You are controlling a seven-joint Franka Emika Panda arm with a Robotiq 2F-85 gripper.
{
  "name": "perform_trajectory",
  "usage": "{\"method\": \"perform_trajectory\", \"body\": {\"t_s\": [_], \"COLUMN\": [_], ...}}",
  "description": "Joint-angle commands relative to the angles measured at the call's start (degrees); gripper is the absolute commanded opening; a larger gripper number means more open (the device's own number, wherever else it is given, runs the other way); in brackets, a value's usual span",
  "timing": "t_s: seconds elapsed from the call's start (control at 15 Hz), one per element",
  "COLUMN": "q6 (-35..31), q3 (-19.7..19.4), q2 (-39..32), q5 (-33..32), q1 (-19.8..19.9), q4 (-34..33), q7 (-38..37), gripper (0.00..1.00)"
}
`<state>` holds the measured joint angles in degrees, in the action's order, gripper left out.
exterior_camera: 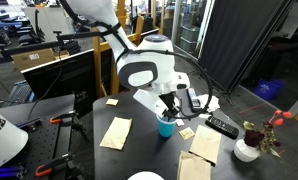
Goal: Remove the marker from the blue cup
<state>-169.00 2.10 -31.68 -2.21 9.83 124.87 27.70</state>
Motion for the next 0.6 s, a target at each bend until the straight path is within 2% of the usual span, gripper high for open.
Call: {"method": "perform_trajectory", "body": {"t_s": [0.0, 0.33, 0.47, 0.53], "q6": [-3.32, -6.88, -7.58, -7.89], "q3": [1.06, 1.31, 1.14, 0.97], "q2": [-1.51, -2.76, -3.15, -3.16], "q5": [-2.06, -3.07, -4.02, -4.42], "q1": [1.09, 1.15, 1.05, 0.92], "q4": [-0.94, -1.15, -1.31, -1.23], "q7": [-2.03, -2.35, -2.66, -3.01], "gripper": [0.26, 0.25, 0.06, 0.00]}}
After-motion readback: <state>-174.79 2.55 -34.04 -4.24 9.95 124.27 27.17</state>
